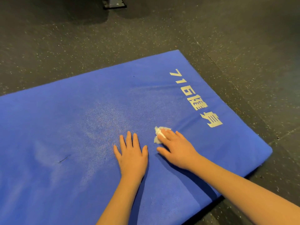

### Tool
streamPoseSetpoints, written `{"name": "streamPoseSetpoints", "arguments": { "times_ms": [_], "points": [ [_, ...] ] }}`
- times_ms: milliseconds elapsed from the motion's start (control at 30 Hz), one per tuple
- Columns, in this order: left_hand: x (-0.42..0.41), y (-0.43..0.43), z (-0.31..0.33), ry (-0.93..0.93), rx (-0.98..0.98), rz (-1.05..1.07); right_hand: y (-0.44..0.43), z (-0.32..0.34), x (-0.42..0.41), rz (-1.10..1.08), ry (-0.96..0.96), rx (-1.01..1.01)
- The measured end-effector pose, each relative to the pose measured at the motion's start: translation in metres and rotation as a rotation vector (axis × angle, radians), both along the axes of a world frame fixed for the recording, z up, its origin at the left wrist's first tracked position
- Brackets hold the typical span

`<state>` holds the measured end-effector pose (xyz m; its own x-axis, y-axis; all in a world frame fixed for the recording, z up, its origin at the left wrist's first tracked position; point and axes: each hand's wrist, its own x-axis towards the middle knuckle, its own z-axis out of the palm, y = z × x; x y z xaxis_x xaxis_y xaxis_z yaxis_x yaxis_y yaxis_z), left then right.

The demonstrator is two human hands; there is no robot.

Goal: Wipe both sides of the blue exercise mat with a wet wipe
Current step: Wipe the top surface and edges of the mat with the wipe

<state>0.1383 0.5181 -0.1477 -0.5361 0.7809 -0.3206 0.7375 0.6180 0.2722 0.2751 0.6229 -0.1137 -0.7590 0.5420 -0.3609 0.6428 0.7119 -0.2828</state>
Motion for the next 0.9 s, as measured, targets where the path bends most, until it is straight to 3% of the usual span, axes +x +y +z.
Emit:
{"name": "streamPoseSetpoints", "arguments": {
  "times_ms": [100, 200, 367, 533, 667, 800, 900],
  "points": [
    [0.009, -0.009, -0.003, 0.007, 0.041, -0.001, -0.003, 0.004, 0.016, 0.071, -0.001, -0.045],
    [0.009, -0.008, -0.006, 0.036, 0.073, 0.009, 0.004, 0.007, 0.022, -0.027, -0.043, 0.032],
    [0.011, -0.010, -0.005, 0.034, 0.094, 0.021, -0.023, 0.016, 0.027, 0.085, 0.013, -0.112],
    [0.011, -0.009, -0.007, 0.037, 0.097, 0.026, -0.019, 0.016, 0.043, -0.056, 0.004, 0.050],
    [0.010, -0.009, -0.009, 0.064, 0.114, 0.018, -0.044, 0.020, 0.056, 0.129, 0.050, -0.026],
    [0.012, -0.008, -0.005, 0.044, 0.091, 0.019, -0.027, 0.024, 0.076, -0.100, 0.010, 0.095],
    [0.011, -0.006, -0.001, 0.032, 0.026, 0.004, -0.049, 0.031, 0.083, -0.015, 0.071, 0.016]
  ]
}}
